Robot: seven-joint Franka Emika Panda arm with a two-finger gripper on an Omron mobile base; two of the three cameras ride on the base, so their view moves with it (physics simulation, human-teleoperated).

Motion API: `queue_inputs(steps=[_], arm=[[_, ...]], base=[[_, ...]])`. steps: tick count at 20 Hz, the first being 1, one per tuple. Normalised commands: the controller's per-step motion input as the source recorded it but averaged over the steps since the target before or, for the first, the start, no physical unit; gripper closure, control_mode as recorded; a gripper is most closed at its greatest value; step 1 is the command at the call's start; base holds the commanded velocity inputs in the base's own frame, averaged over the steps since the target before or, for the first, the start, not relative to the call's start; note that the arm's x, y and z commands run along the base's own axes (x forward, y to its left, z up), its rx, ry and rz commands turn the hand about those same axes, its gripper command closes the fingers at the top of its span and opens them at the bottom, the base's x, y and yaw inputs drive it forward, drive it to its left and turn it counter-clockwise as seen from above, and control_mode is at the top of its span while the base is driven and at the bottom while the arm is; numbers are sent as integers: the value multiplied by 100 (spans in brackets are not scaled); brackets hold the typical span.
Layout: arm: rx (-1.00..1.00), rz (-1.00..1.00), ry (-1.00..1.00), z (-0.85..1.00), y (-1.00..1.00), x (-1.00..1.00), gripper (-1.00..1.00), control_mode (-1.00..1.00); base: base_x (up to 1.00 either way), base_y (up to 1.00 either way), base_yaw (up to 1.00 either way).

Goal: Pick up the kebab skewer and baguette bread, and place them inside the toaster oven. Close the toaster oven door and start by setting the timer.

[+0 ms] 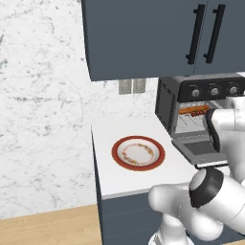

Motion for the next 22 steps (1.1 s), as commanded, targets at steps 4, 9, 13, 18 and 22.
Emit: queue_inputs(steps=[4,9,13,18,22], arm=[[0,39,-1,-2,46,-84,-100,-100],[0,30,-4,-6,45,-24,-100,-100],[0,24,-4,-3,31,15,-100,-100],[0,16,-4,-20,15,7,-100,-100],[0,8,-1,-25,0,11,-100,-100]], base=[[0,0,0],[0,0,0],[0,0,0],[0,0,0],[0,0,0]])
